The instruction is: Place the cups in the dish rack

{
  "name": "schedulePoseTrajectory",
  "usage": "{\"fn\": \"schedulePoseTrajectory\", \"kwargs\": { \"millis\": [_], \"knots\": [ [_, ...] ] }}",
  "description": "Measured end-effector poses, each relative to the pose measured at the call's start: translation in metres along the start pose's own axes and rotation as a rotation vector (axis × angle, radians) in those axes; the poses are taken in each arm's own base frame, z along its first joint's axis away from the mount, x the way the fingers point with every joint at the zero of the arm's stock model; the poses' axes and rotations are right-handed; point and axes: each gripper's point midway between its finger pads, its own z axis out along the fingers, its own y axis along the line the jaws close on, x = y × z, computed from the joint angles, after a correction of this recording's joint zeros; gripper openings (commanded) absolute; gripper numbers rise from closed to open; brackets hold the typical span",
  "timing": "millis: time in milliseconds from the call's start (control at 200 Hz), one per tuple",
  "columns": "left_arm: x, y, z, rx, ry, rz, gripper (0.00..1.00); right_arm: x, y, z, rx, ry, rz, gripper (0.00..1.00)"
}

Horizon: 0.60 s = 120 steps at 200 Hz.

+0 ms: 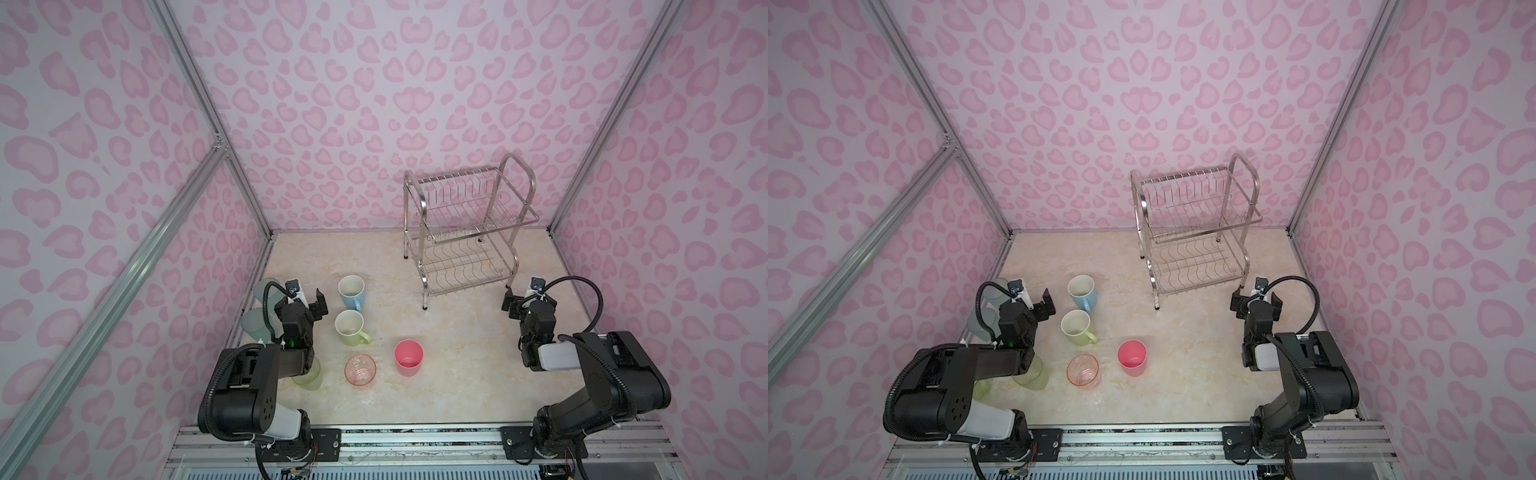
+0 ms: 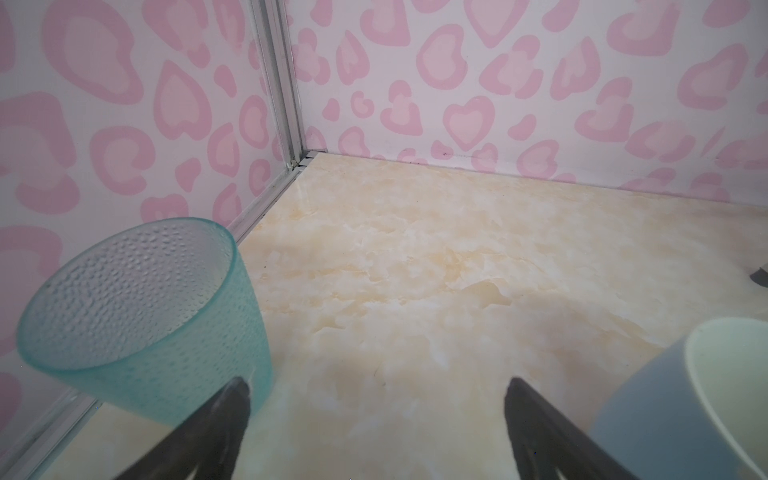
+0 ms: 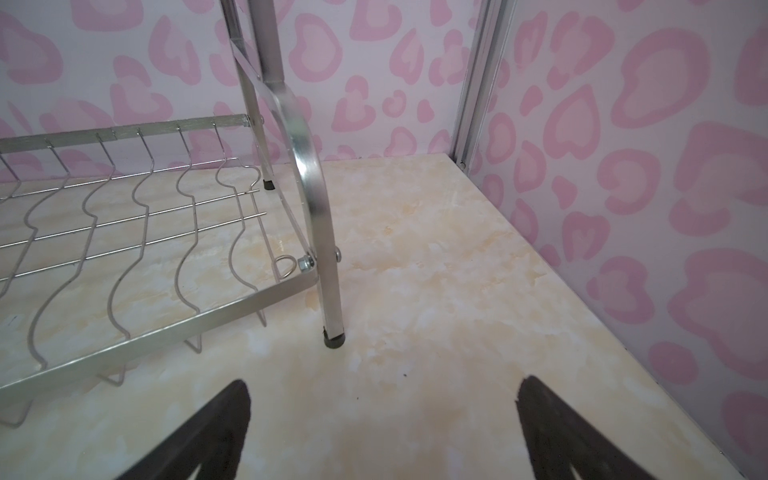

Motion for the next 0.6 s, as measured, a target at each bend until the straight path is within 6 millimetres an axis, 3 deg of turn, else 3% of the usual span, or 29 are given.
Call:
{"fn": "schedulePoseTrajectory", "kwargs": {
  "millis": [600],
  "knots": [
    [0.0007,-0.0007,-0.0005,0.002,0.001,0.001,1.00,-0.0028,0.0067,-0.0042,0.011,-0.013,-0.028,0.99]
  ]
}}
